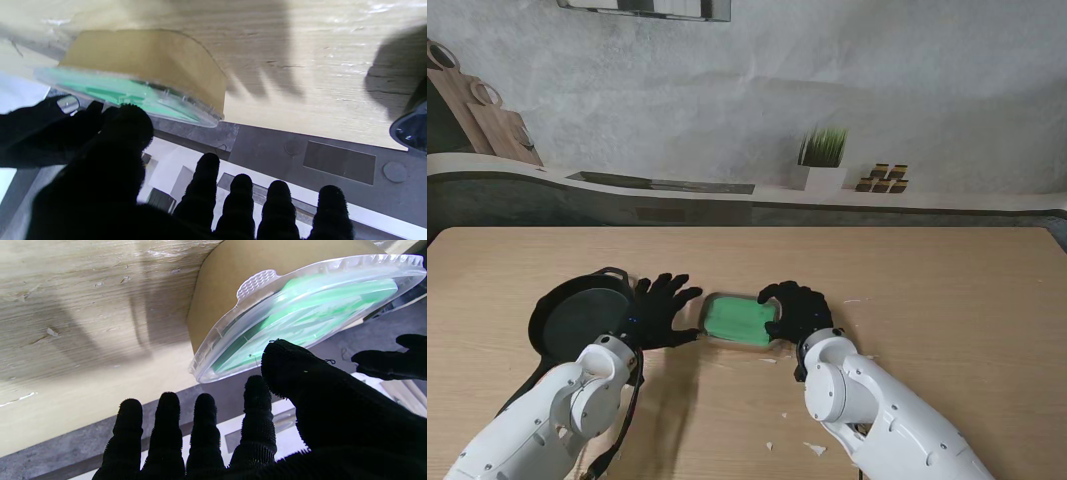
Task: Load dumplings into a food container
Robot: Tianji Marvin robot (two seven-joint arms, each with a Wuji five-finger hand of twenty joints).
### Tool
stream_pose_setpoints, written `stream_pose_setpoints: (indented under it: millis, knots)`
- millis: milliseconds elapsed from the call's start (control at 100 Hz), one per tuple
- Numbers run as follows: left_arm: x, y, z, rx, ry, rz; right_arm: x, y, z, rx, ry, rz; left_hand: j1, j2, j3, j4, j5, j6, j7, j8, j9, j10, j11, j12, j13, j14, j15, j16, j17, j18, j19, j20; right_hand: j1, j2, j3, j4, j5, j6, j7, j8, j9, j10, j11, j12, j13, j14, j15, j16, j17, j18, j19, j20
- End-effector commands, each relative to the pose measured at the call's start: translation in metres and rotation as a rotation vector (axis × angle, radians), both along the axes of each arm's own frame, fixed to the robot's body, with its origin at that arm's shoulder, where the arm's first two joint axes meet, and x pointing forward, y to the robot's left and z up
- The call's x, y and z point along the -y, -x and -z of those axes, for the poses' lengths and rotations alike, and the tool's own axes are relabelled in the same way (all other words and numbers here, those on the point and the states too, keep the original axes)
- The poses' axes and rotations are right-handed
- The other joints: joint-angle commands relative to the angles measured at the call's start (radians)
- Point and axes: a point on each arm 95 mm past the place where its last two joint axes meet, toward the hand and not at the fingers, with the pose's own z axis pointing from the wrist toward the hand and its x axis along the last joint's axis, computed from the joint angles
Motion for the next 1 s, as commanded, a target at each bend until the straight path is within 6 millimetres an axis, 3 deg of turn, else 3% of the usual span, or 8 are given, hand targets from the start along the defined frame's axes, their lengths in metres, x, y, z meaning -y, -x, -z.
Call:
stream_pose_setpoints:
  millis: [0, 50, 130, 330, 430, 630, 850, 990]
  knots:
    - [0.005, -0.003, -0.007, 0.011, -0.001, -0.003, -0.004, 0.004, 0.001, -0.008, -0.005, -0.005, 0.022, 0.063, -0.029, 0.014, 0.025, -0.075, 0.025, 0.021, 0.006, -0.045, 0.015, -0.013, -0.025, -0.03, 0.006, 0.008, -0.006, -0.015, 0.001, 0.02, -0.012, 0.01, 0.01, 0.037, 0.003, 0.015, 0.019, 0.002, -0.007, 0.008, 0.024, 0.009, -0.018, -0.011, 0.016, 0.022, 0.0, -0.006, -0.027, 0.028]
    - [0.005, -0.005, -0.009, 0.012, 0.019, -0.014, -0.003, 0.004, 0.002, -0.009, -0.002, -0.002, 0.057, 0.11, -0.092, 0.02, 0.036, -0.101, 0.038, 0.03, 0.008, -0.048, 0.023, -0.015, -0.024, -0.031, 0.009, 0.011, -0.005, -0.015, 0.001, 0.024, -0.018, 0.004, 0.011, 0.036, 0.001, 0.021, 0.025, 0.003, -0.008, 0.007, 0.025, 0.009, -0.018, -0.011, 0.017, 0.022, 0.0, -0.005, -0.027, 0.028]
    - [0.008, -0.01, -0.009, 0.0, 0.058, -0.037, -0.003, 0.005, 0.003, -0.011, 0.001, 0.003, 0.091, 0.134, -0.091, 0.025, 0.072, -0.142, 0.059, 0.039, 0.014, -0.061, 0.03, -0.014, -0.023, -0.041, 0.01, 0.011, -0.01, -0.027, 0.0, 0.025, -0.023, -0.004, 0.015, 0.036, -0.013, 0.043, 0.04, 0.006, -0.008, 0.01, 0.025, 0.009, -0.019, -0.01, 0.016, 0.021, 0.0, -0.005, -0.026, 0.03]
    - [0.012, -0.019, 0.001, -0.044, 0.031, -0.049, -0.003, 0.005, 0.003, -0.015, 0.008, 0.008, 0.11, 0.103, -0.087, 0.026, 0.099, -0.202, 0.078, 0.049, 0.017, -0.083, 0.034, -0.024, -0.023, -0.047, 0.011, 0.012, -0.009, -0.031, 0.002, 0.029, -0.032, -0.014, 0.02, 0.035, -0.038, 0.068, 0.054, 0.006, -0.009, 0.012, 0.02, 0.005, -0.018, -0.009, 0.013, 0.02, -0.001, -0.004, -0.027, 0.031]
    - [0.012, -0.022, 0.007, -0.063, 0.023, -0.062, -0.002, 0.004, 0.003, -0.017, 0.013, 0.011, 0.108, 0.08, -0.075, 0.027, 0.105, -0.21, 0.08, 0.051, 0.017, -0.085, 0.033, -0.028, -0.024, -0.047, 0.009, 0.011, -0.011, -0.033, 0.002, 0.029, -0.034, -0.012, 0.02, 0.034, -0.041, 0.068, 0.056, 0.004, -0.009, 0.013, 0.018, 0.004, -0.018, -0.009, 0.013, 0.02, -0.001, -0.005, -0.027, 0.031]
    - [0.009, -0.023, 0.014, -0.084, 0.003, -0.067, -0.001, 0.006, 0.003, -0.025, 0.019, 0.016, 0.086, 0.043, -0.044, 0.024, 0.106, -0.215, 0.083, 0.054, 0.016, -0.089, 0.032, -0.032, -0.025, -0.048, 0.004, 0.011, -0.011, -0.034, 0.001, 0.031, -0.043, -0.008, 0.01, 0.032, -0.047, 0.134, 0.07, -0.007, -0.009, 0.033, 0.024, 0.007, -0.018, -0.002, 0.012, 0.019, 0.0, -0.001, -0.026, 0.032]
    - [0.006, -0.025, 0.02, -0.093, -0.031, -0.066, -0.003, 0.004, 0.006, -0.041, 0.033, 0.022, 0.075, 0.026, -0.02, 0.022, 0.113, -0.212, 0.087, 0.057, 0.017, -0.09, 0.034, -0.032, -0.025, -0.047, 0.004, 0.011, -0.011, -0.035, 0.001, 0.031, -0.038, -0.008, -0.012, 0.031, -0.053, 0.132, 0.073, -0.017, -0.01, 0.035, 0.029, 0.008, -0.019, 0.0, 0.018, 0.022, 0.001, 0.001, -0.026, 0.032]
    - [0.005, -0.025, 0.021, -0.084, -0.043, -0.063, -0.002, 0.003, 0.008, -0.039, 0.05, 0.02, 0.066, 0.026, -0.012, 0.021, 0.081, -0.194, 0.071, 0.052, 0.012, -0.088, 0.028, -0.035, -0.027, -0.046, 0.001, 0.011, -0.011, -0.035, 0.002, 0.032, -0.028, -0.011, -0.013, 0.033, -0.068, 0.12, 0.074, -0.022, -0.009, 0.034, 0.033, 0.01, -0.019, 0.002, 0.026, 0.026, 0.003, 0.002, -0.026, 0.032]
